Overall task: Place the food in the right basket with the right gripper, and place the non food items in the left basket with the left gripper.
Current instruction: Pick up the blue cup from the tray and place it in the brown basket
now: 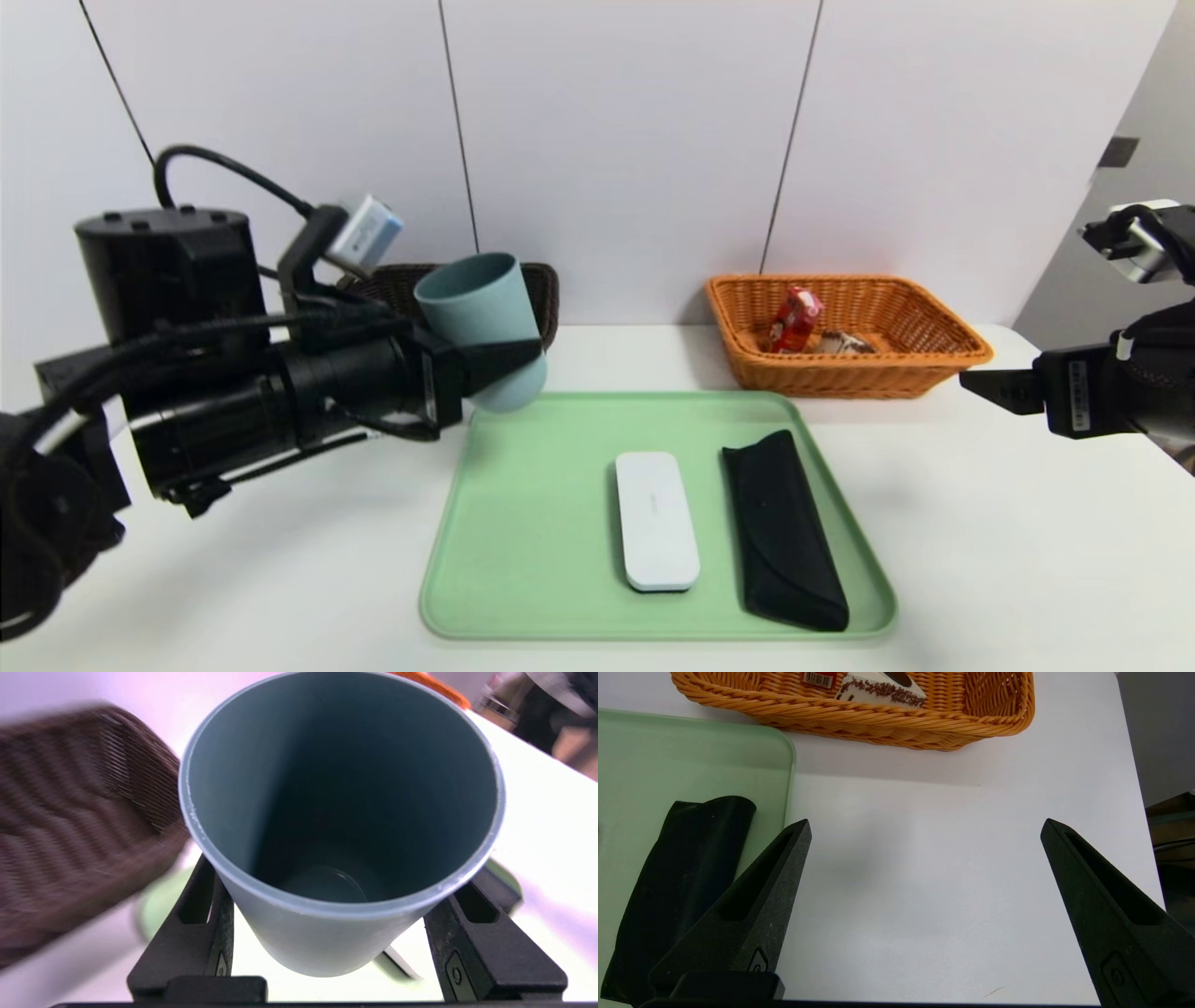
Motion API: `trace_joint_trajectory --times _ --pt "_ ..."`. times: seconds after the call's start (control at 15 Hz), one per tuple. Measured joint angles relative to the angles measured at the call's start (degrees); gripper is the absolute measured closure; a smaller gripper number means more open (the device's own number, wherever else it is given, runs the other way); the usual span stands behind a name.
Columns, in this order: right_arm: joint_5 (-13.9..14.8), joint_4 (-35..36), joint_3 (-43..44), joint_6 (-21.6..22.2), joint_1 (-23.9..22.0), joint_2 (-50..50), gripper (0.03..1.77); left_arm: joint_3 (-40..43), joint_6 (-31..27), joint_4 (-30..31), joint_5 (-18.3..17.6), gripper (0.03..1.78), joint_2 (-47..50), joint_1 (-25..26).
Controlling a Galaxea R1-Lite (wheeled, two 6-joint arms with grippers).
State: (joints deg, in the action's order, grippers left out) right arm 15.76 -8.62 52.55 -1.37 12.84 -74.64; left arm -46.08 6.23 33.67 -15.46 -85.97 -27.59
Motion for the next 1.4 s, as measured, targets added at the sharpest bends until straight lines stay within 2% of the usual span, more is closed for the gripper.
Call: trace_joint_trajectory --times 0.13,0.27,0.6,1.4 --pt "0.0 0.0 -0.2 -0.1 0.0 0.1 0.1 -9.2 -0.3 -9.6 1.4 0.7 1.7 4.5" --pt "0.0 0.0 -0.2 -0.2 0.0 0.2 0.1 -14.3 -1.1 -13.6 1.8 0.7 1.1 9.9" --pt "0.0 0.1 -0.3 -0.5 0.1 0.1 0.1 -18.6 -2.6 -11.7 1.4 0.71 -5.1 18.2" --pt "0.0 0.0 -0.4 -0.5 0.3 -0.2 0.1 -28.8 -6.0 -10.2 1.1 0.71 -25.0 25.0"
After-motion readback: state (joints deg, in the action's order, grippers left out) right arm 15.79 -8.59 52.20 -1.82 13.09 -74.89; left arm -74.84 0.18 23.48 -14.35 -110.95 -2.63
